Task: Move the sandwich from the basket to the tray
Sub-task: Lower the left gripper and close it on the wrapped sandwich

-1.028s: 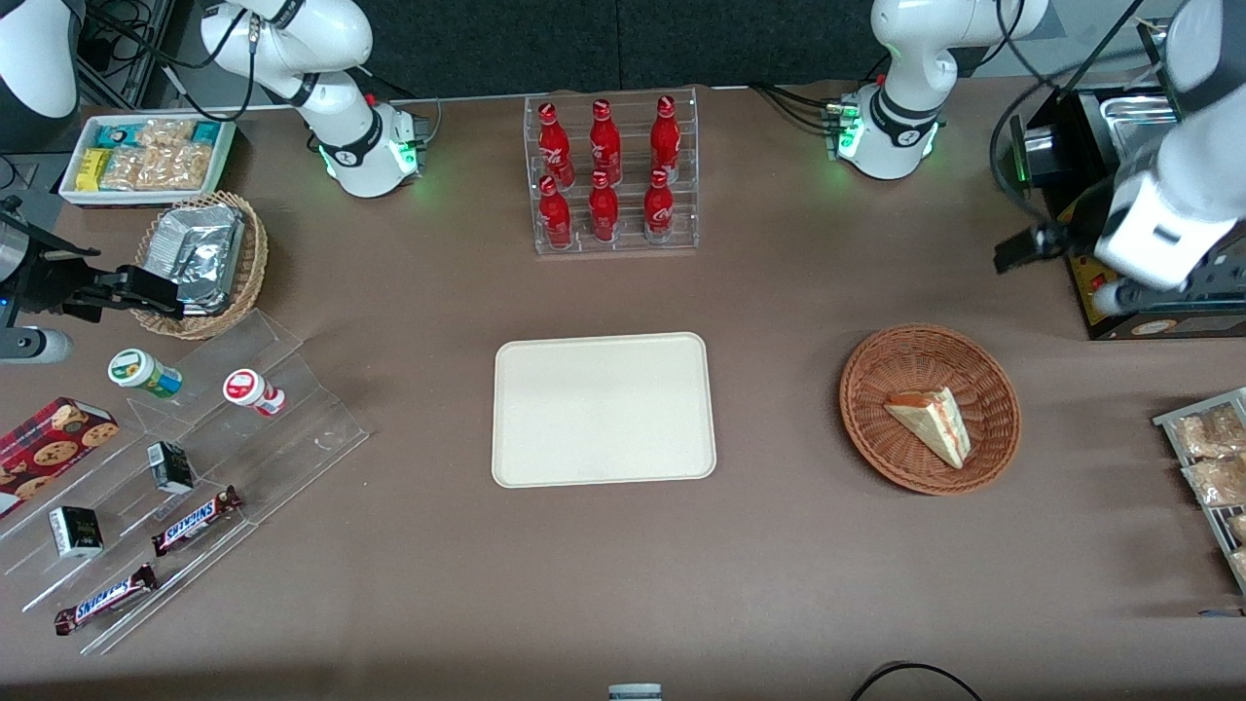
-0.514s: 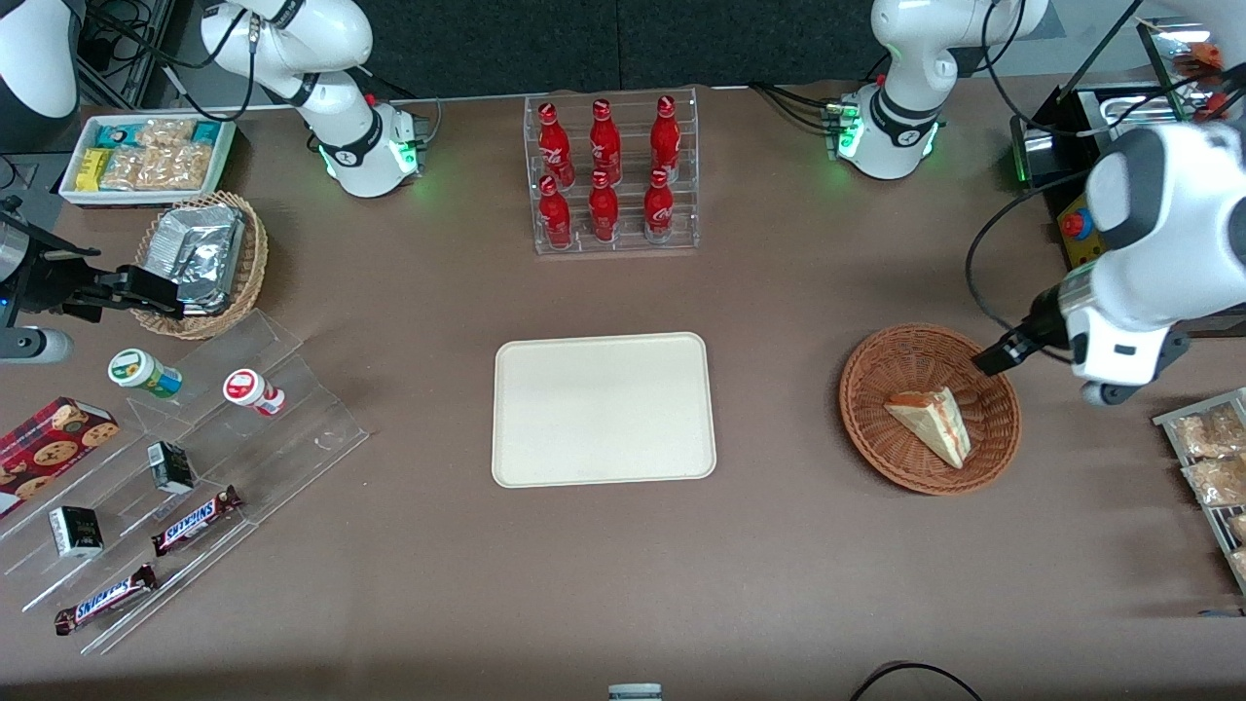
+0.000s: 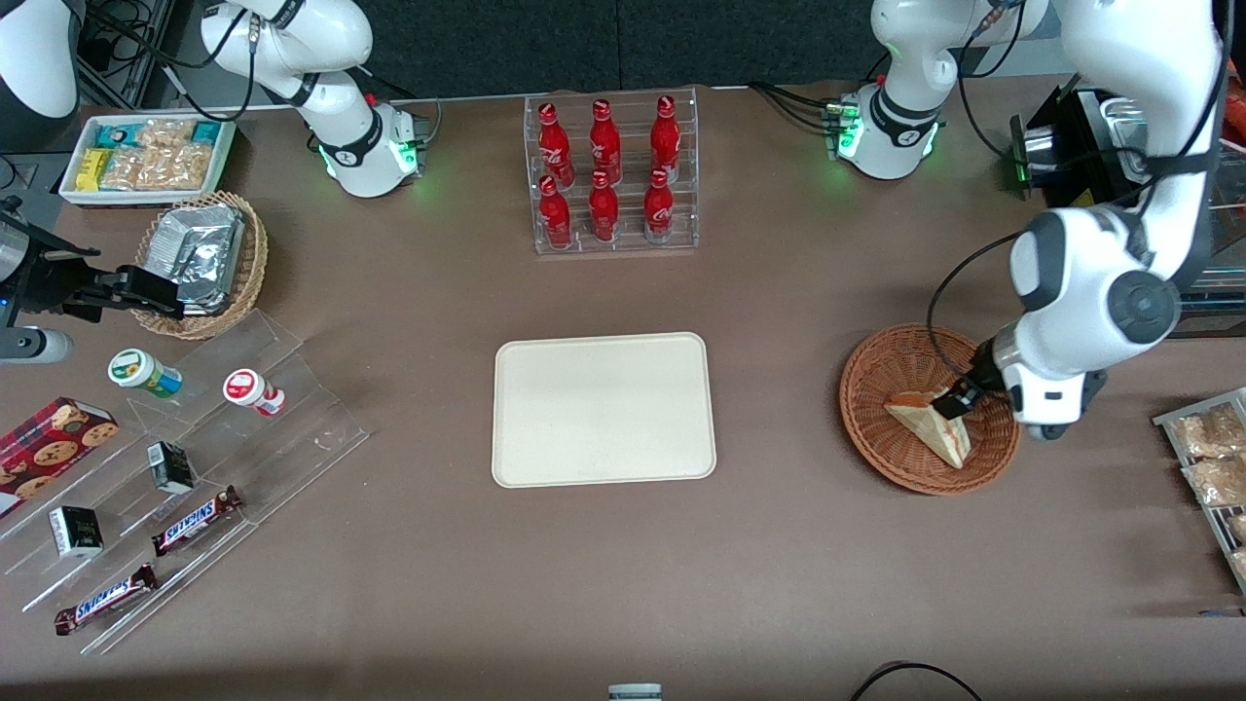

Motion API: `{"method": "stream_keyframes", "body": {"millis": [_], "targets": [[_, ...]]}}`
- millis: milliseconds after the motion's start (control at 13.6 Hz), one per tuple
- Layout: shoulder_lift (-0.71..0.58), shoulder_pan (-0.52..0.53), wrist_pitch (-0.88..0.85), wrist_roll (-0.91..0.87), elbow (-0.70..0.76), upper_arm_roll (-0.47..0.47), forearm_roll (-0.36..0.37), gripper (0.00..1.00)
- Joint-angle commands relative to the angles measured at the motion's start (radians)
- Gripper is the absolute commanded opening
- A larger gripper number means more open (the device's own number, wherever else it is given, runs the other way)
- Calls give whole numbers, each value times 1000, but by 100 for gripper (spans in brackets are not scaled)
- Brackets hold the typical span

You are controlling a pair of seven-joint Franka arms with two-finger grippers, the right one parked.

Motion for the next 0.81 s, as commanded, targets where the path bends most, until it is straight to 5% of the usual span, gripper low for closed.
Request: {"method": "stream_keyframes", "body": {"millis": [0, 514, 734], "targets": [[45, -11, 54, -25, 7, -1, -8, 100], [135, -9, 110, -25, 2, 1, 66, 99], [146, -9, 114, -25, 5, 1, 83, 26]]}}
